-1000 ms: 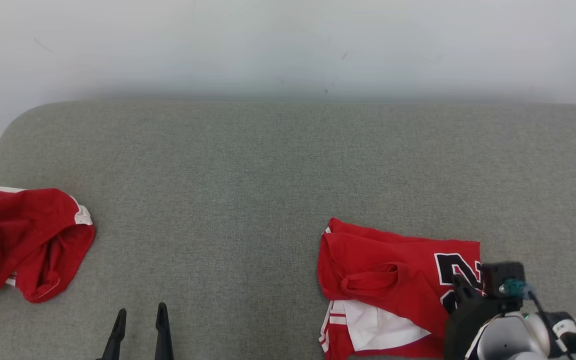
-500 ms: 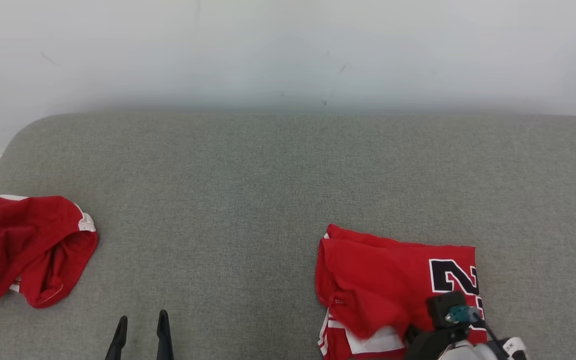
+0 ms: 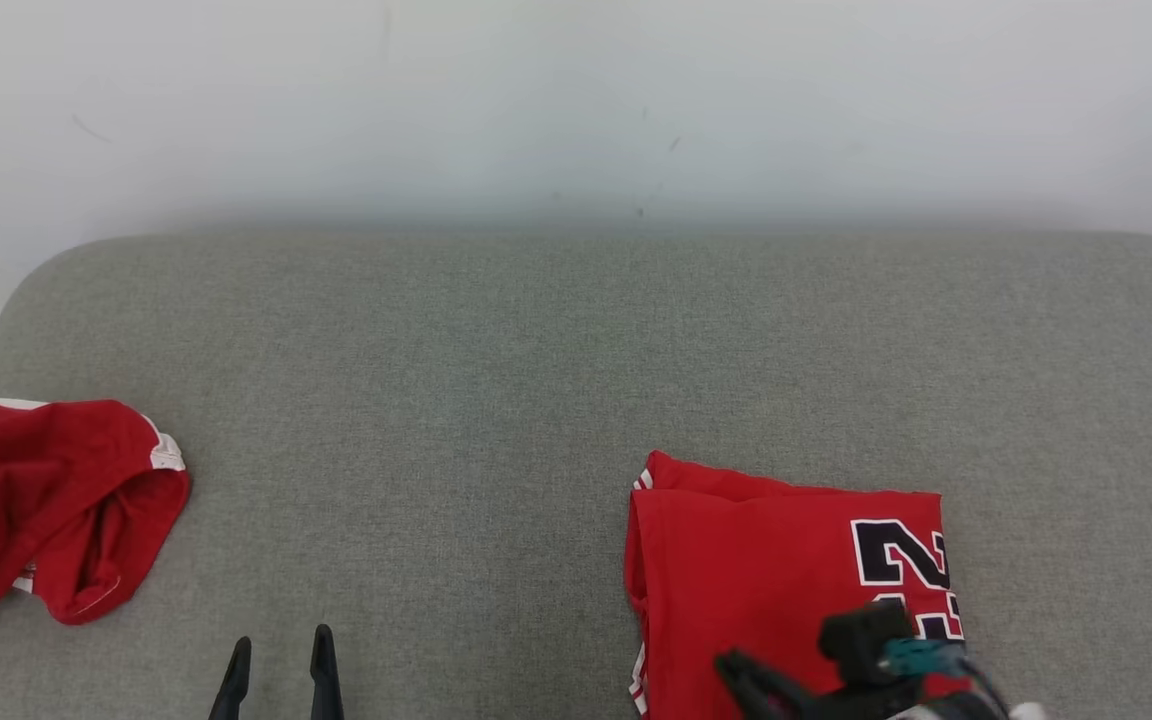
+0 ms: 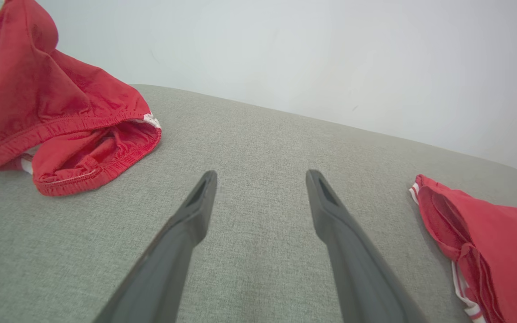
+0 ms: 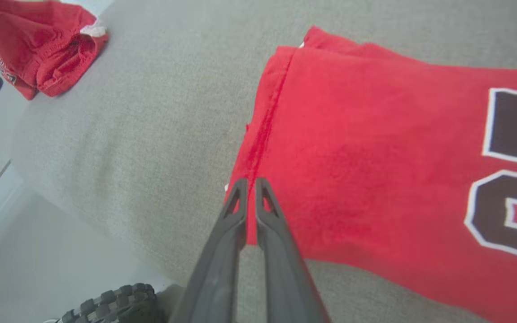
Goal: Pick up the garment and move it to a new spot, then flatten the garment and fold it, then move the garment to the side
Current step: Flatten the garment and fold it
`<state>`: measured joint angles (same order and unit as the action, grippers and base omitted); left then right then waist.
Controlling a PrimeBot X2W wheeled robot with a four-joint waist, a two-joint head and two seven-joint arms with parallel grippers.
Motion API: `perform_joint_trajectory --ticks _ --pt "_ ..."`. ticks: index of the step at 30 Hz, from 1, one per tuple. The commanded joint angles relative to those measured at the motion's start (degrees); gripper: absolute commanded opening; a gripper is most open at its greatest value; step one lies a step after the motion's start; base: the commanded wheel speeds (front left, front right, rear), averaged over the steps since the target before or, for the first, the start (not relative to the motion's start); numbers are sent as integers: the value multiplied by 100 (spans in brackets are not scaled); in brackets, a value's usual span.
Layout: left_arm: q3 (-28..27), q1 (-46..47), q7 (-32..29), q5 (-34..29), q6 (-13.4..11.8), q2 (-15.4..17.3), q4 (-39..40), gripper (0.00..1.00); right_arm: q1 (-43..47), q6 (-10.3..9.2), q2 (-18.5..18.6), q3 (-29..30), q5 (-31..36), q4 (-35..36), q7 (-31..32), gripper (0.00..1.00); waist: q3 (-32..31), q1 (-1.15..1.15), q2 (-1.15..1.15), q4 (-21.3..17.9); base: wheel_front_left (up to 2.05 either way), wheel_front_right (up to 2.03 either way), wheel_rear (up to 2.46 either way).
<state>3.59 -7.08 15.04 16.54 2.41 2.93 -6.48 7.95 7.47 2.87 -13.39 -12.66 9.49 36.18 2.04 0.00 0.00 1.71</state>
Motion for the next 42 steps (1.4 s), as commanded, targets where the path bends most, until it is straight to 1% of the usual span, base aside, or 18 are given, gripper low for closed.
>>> perform_joint_trajectory --ticks 1,2,3,4,7,11,14,19,22,25,27,34,42 --pt "-27 10 17 10 -32 -5 45 100 -58 2 -2 243 -39 130 -419 100 -24 0 0 17 0 0 0" --pt "-33 9 17 22 -44 -7 47 100 -87 2 -2 421 -7 152 -667 100 -35 0 0 19 0 0 0" --pt "-33 9 17 22 -44 -7 47 100 -87 2 -2 421 -7 152 -667 100 -35 0 0 19 0 0 0" --pt "-43 7 17 30 -56 -6 50 100 -106 2 -2 609 84 139 -913 100 -53 0 0 19 0 0 0" --pt "-80 -45 17 43 -76 -7 41 100 -119 2 -6 1158 -55 -47 -1696 100 -167 0 0 20 0 0 0" --pt "-130 -76 17 53 -99 -5 82 100 -183 2 -6 1590 -141 -480 -2605 100 -287 0 0 12 0 0 0" --pt "-183 -53 17 59 -130 -7 135 100 -254 2 -5 1766 -20 -810 -3112 100 -379 0 0 -6 0 0 0" --pt "-289 -96 17 36 -134 -7 105 100 -371 2 -7 2022 226 -1317 -3699 100 -524 0 0 -84 0 0 0" --pt "-342 -135 17 4 -143 -7 53 100 -437 2 -3 2144 212 -1523 -4052 100 -608 0 0 -127 0 0 0" --pt "-370 -178 17 -2 -157 -8 -28 100 -460 2 -9 2084 282 -1717 -4238 100 -680 0 0 -176 0 0 0" --pt "-384 -212 17 -4 -133 -5 -105 100 -469 2 -8 1935 381 -1774 -4293 100 -719 0 0 -205 0 0 0" --pt "-531 -233 17 -59 -31 -6 -437 100 -382 2 -4 1623 680 -1871 -4192 100 -768 0 0 -291 0 0 0" --pt "-619 -244 17 -179 -11 -7 -479 100 -322 2 -4 1637 734 -1898 -4161 100 -716 0 0 -350 0 0 0"
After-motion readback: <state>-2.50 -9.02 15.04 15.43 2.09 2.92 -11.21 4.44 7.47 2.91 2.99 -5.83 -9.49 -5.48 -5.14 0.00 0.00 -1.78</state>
